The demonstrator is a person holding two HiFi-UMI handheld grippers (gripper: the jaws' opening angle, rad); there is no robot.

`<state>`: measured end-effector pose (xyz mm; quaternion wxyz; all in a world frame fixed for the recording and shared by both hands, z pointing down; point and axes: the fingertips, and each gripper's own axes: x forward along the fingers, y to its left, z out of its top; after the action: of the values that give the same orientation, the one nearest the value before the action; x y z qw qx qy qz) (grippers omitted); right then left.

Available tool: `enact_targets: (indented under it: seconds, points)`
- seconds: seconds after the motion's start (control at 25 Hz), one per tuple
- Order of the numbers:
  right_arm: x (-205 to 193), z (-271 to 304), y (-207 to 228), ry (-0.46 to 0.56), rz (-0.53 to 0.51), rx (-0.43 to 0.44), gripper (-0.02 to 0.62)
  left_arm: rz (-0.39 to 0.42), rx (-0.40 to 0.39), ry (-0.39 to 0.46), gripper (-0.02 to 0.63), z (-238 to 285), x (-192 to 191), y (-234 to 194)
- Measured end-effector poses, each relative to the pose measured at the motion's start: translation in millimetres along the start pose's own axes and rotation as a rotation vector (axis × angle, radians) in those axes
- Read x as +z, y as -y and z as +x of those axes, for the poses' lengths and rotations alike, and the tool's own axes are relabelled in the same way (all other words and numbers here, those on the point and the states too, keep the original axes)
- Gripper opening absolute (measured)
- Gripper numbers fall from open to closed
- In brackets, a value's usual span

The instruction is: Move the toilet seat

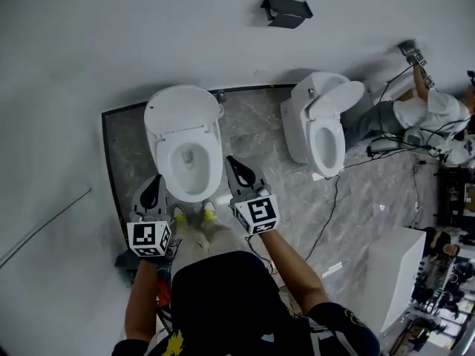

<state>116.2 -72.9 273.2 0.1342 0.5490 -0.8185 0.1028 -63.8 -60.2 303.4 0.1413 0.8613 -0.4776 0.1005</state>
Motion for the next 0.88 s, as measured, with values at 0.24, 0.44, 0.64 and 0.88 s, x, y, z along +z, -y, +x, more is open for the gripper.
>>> enact_targets:
  seconds: [0.24, 0.44, 0.64, 0.88]
  points:
    - [-50.0, 30.9, 14.3, -0.06, 0.033, -0.023, 0.026, -0.022, -0.024, -0.071, 0.015, 22.8, -46.6, -11.9]
    - [-105.2, 50.7, 20.8, -0.119, 0.078, -0.042, 0.026, -0.083, -0.01, -0.12, 0.015, 36.9, -94.4, -14.8]
    - [-166.8, 81.5, 12.0, -0.183, 0.123, -0.053, 0.026, -0.116, -0.013, -0.184, 0.015, 50.3, -149.0, -29.9]
    - [-228.5, 109.8, 17.1, -0.245, 0.2, -0.104, 0.026, -0.159, -0.012, -0.249, 0.015, 72.4, -198.8, -46.5]
